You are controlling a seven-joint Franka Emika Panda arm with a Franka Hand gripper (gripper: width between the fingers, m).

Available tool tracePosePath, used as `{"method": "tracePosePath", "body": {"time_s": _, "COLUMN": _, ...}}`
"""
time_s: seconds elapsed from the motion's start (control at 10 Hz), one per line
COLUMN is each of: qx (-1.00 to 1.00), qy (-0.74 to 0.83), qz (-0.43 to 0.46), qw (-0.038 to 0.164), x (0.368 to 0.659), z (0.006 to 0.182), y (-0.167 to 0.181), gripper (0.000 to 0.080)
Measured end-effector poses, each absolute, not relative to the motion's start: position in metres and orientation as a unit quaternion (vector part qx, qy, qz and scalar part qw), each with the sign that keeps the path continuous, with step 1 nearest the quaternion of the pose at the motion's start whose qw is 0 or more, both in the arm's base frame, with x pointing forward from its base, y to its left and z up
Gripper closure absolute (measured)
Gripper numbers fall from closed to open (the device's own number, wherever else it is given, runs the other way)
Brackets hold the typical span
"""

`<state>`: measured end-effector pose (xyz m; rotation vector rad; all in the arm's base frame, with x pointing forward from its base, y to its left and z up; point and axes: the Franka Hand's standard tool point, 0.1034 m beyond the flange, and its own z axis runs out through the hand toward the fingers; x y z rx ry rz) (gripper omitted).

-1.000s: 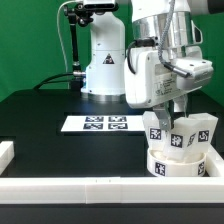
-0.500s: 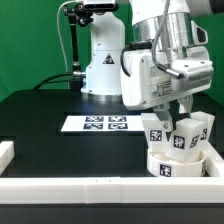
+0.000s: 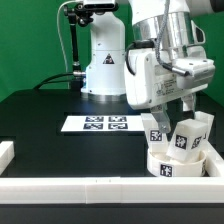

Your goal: Assemble stool

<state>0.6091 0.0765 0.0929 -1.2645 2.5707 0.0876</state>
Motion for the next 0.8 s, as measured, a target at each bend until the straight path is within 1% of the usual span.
{"method": "tracePosePath", "body": {"time_s": 0.2, "qx": -0.447, "qy": 0.882, "qz": 0.031, "qw": 0.143, "x": 0.6117, "z": 0.1015, "y": 0.079, "gripper": 0.0151}}
{"method": "tracePosePath", "body": {"time_s": 0.3, "qx": -0.482, "qy": 0.864, "qz": 0.025, "qw": 0.141, "x": 0.6102, "z": 0.098, "y": 0.078, "gripper": 0.015}}
{"method": "tracePosePath", "body": {"time_s": 0.6, "qx": -0.575, "qy": 0.806, "qz": 0.009, "qw": 0.142, "x": 0.6098, "z": 0.0971, "y": 0.0779, "gripper": 0.015}}
{"method": "tracePosePath", "body": {"time_s": 0.7, "qx": -0.599, "qy": 0.788, "qz": 0.006, "qw": 0.14, "x": 0.6094, "z": 0.0969, "y": 0.0809, "gripper": 0.015}}
{"method": "tracePosePath", "body": {"time_s": 0.8, "qx": -0.648, "qy": 0.751, "qz": -0.007, "qw": 0.128, "x": 0.6091, "z": 0.097, "y": 0.0842, "gripper": 0.015}}
